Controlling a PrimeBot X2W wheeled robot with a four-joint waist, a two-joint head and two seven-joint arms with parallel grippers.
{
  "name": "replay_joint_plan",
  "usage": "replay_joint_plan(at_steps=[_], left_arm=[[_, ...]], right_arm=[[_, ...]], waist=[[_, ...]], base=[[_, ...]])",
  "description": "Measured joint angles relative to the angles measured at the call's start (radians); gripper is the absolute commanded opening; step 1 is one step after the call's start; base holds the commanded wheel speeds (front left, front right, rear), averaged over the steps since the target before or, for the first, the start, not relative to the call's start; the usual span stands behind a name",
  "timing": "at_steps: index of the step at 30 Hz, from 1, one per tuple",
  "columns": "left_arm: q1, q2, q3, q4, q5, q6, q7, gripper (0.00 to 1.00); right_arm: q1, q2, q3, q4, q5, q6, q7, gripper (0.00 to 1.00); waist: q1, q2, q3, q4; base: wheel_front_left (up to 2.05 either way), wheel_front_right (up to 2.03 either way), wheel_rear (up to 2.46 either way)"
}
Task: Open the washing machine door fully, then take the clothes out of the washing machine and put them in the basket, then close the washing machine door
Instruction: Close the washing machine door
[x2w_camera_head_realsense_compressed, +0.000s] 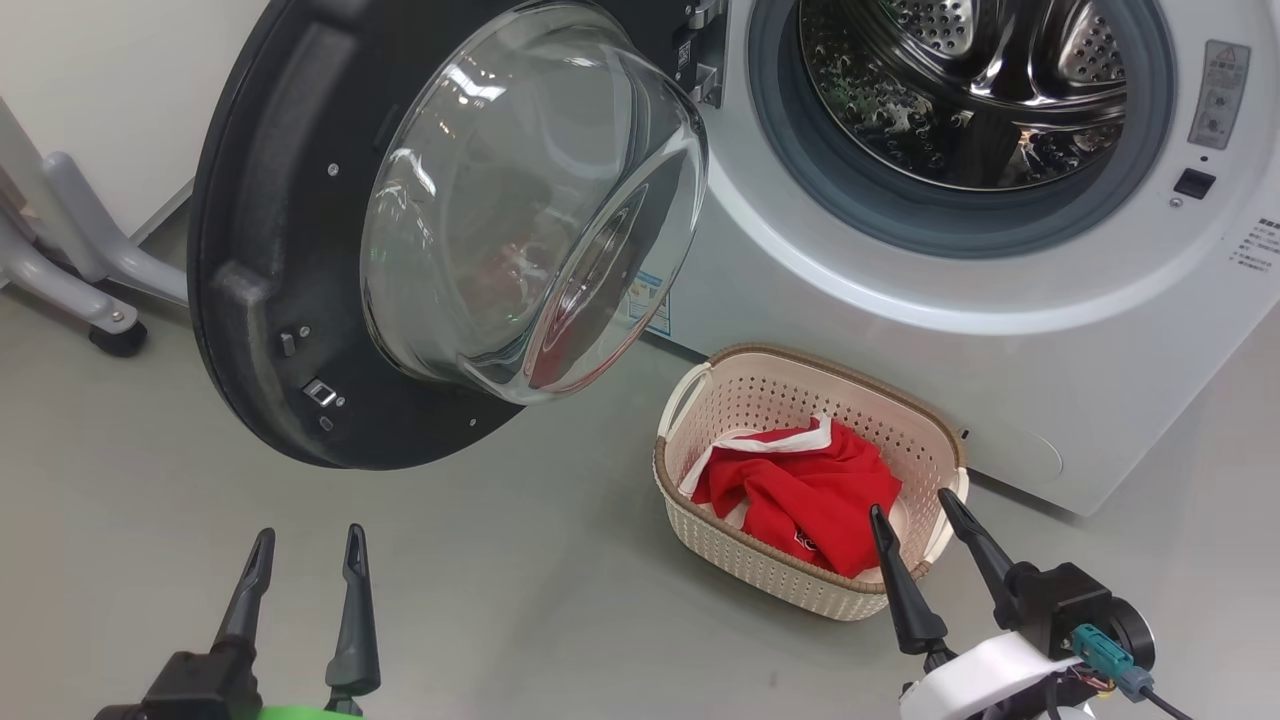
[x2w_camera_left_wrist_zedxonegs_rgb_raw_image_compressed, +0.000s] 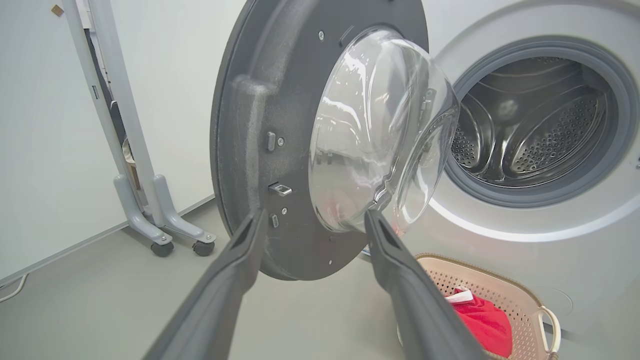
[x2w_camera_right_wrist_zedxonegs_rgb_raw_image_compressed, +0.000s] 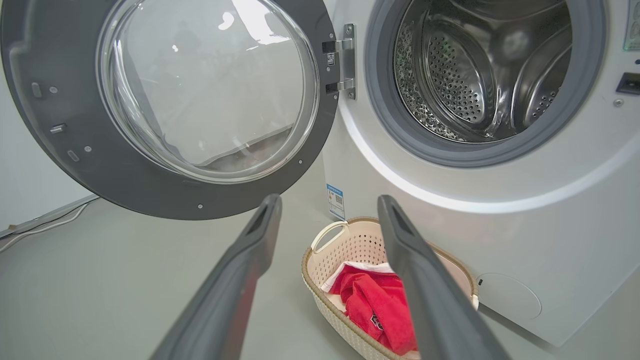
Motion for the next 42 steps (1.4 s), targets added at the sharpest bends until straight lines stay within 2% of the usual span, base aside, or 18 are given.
replay_joint_plan(at_steps=[5,6,7,10,14,16,24,25,26,29,30,31,35,42], left_arm=[[0.001,-0.002,0.000,-0.001,0.000,0.000,0.000,0.98],[0.001,-0.002,0.001,-0.001,0.000,0.000,0.000,0.58],[0.001,-0.002,0.001,-0.001,0.000,0.000,0.000,0.40],[0.002,-0.002,0.000,-0.002,-0.010,0.000,-0.001,0.00],[0.002,-0.003,-0.005,-0.010,-0.035,0.000,-0.004,0.00],[0.002,-0.005,-0.006,-0.026,-0.081,-0.007,-0.011,0.00],[-0.002,-0.011,0.003,-0.106,-0.410,-0.089,-0.037,0.00],[-0.002,-0.011,0.003,-0.106,-0.410,-0.089,-0.037,0.00],[-0.002,-0.011,0.004,-0.134,-0.546,-0.100,-0.048,0.00],[-0.006,-0.011,0.008,-0.172,-0.742,-0.116,-0.069,0.00],[-0.008,-0.011,0.012,-0.187,-0.797,-0.118,-0.077,0.00],[-0.008,-0.011,0.012,-0.187,-0.797,-0.118,-0.077,0.00],[-0.036,-0.012,0.064,-0.229,-0.961,-0.158,-0.089,0.00],[-0.088,-0.014,0.198,-0.259,-1.043,-0.187,-0.097,0.00]], right_arm=[[-0.006,0.000,0.003,0.006,0.000,0.001,0.000,1.00],[-0.009,0.000,0.003,0.008,0.000,0.001,0.000,1.00],[-0.011,0.000,0.003,0.010,0.000,0.001,0.000,1.00],[-0.015,0.000,0.003,0.012,0.000,0.001,0.000,1.00],[-0.015,0.000,0.003,0.013,0.000,0.001,0.000,1.00],[-0.015,0.000,0.003,0.014,0.000,0.001,0.000,1.00],[-0.020,0.000,0.002,0.016,0.000,0.001,0.000,1.00],[-0.020,0.000,0.002,0.016,0.000,0.001,0.000,1.00],[-0.022,0.000,0.002,0.016,0.000,0.001,0.000,1.00],[-0.024,0.000,0.002,0.016,0.000,0.001,0.000,1.00],[-0.025,0.000,0.002,0.015,0.000,0.001,0.000,1.00],[-0.025,0.000,0.002,0.015,0.000,0.001,0.000,1.00],[-0.030,0.000,0.001,0.015,0.000,0.001,0.000,1.00],[-0.036,-0.002,-0.004,0.011,0.000,-0.001,0.000,1.00]], waist=[[0.0000,0.0000,0.001,0.001],[0.0000,0.0000,0.002,0.001],[0.0000,0.0000,0.002,0.001],[0.0000,0.0000,0.004,0.000],[0.0000,0.0000,0.006,0.000],[0.0000,0.0000,0.007,0.000],[0.0000,0.0000,0.013,0.001],[0.0000,0.0000,0.013,0.001],[0.0000,0.0000,0.014,0.002],[0.0000,0.0000,0.017,0.002],[0.0000,0.0000,0.019,0.003],[0.0000,0.0000,0.019,0.003],[0.0000,0.0000,0.025,0.003],[0.0000,0.0000,0.042,0.005]], base=[[0.00,0.00,0.00],[0.00,0.00,0.00],[0.00,0.00,0.00],[0.00,0.00,0.00],[0.00,0.00,0.00],[0.00,0.00,0.00],[0.00,0.00,0.00],[0.00,0.00,0.00],[0.00,0.00,0.00],[0.00,0.00,0.00],[0.00,0.00,0.00],[0.00,0.00,0.00],[0.00,0.00,0.00],[0.00,0.00,0.00]])
